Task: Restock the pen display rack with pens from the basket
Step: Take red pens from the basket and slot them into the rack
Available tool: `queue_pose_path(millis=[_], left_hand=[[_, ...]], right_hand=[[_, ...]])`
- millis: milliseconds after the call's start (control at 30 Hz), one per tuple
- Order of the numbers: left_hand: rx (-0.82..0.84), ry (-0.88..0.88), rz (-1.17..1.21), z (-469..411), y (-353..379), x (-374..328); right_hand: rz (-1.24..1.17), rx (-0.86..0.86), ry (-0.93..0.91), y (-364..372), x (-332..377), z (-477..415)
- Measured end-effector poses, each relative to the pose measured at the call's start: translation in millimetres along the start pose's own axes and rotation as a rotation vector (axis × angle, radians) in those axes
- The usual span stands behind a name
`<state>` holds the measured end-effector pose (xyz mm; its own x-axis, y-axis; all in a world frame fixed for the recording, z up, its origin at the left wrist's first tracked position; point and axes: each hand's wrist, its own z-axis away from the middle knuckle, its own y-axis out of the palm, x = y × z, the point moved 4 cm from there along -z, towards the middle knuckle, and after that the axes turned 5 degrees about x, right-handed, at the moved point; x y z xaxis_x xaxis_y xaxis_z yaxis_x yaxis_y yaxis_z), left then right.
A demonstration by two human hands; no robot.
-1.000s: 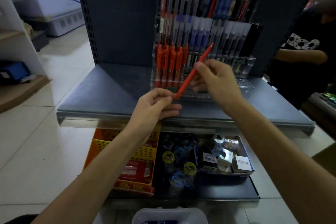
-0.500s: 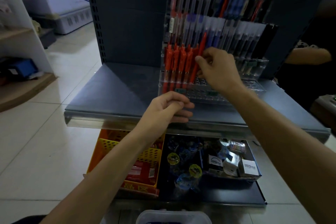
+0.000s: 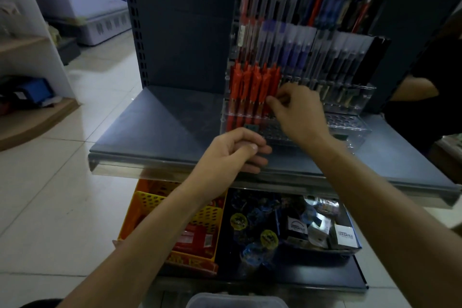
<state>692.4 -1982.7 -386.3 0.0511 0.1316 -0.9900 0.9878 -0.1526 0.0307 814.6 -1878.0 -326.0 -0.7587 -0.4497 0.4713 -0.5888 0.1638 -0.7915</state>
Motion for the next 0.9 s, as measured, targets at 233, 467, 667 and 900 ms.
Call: queue_pose_path(millis=[233,467,667,900], left_hand=[[0.057,0.004,-0.176,5,2,5],[0.134,0.036,-0.364,13,12,6],[0.200,-0.050,-0.374,28,21,16],[0.029,-0.136,-0.338,38,11,24]], right_hand=[[0.059,-0.004,0.060,2,-6,-7],[0.113,0.078,0.112,-2,-2,-5],[0.091,0.184,0.187,-2,-2,1],[0.024,0.123,0.189,-6,3,28]])
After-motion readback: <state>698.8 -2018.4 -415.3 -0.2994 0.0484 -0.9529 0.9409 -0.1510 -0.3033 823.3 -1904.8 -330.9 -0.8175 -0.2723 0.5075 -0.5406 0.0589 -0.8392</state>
